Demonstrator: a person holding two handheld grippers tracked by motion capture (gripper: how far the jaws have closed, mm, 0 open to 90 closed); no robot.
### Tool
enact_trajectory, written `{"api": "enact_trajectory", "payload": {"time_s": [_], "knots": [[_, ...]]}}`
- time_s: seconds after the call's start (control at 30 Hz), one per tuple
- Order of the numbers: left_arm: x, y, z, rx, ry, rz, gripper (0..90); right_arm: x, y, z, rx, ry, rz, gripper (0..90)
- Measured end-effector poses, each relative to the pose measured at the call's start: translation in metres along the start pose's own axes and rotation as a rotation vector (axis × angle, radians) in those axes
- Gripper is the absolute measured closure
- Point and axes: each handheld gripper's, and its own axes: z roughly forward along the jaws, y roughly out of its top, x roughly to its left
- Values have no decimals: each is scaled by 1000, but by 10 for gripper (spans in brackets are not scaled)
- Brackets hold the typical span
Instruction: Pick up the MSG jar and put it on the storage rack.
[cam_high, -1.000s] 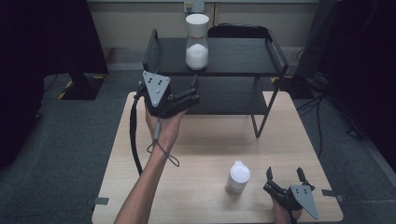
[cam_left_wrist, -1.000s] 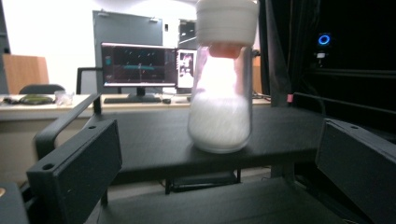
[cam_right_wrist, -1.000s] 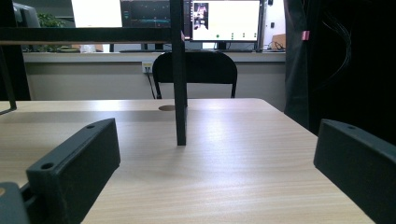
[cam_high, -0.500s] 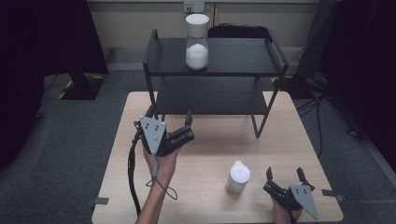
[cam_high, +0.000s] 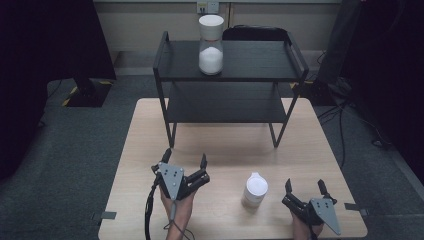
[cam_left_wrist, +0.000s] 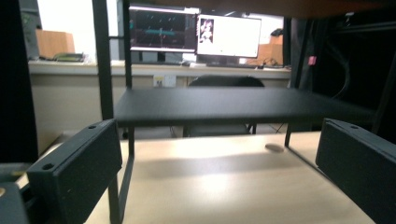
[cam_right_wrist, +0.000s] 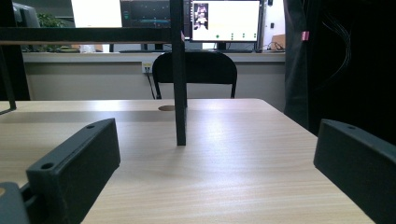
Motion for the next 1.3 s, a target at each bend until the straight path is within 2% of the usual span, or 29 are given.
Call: {"api": "enact_trajectory", "payload": {"time_s": [0.17,0.43,0.53,0.57,0.6,0.63,0.7,0.87,0.97,1.07,1.2,1.3], "knots": [[8,-26,-8,14,3,1,0,0,0,0,0,-1,-1,0],[17,-51,-19,34,63,-14,0,1,0,0,0,-3,-1,0],[23,-56,-21,53,51,-24,0,1,0,0,0,-4,-1,0],[22,-64,-23,33,63,-15,0,1,0,0,0,-4,-1,0],[22,-64,-23,33,63,-15,0,1,0,0,0,-4,-1,0],[20,-70,-25,24,78,-9,0,1,0,0,0,-4,-1,0],[20,-74,-27,25,77,-19,0,1,0,0,0,-4,-1,0],[18,-79,-28,8,85,-9,0,1,0,0,0,-4,-1,0],[16,-82,-25,2,99,35,0,1,0,0,0,-4,-1,0],[17,-84,-25,2,104,10,0,1,0,0,0,-4,-1,0],[18,-88,-26,14,102,14,0,1,0,0,0,-4,-1,0],[17,-92,-28,-12,105,20,0,1,0,0,0,-5,-1,0]]}}
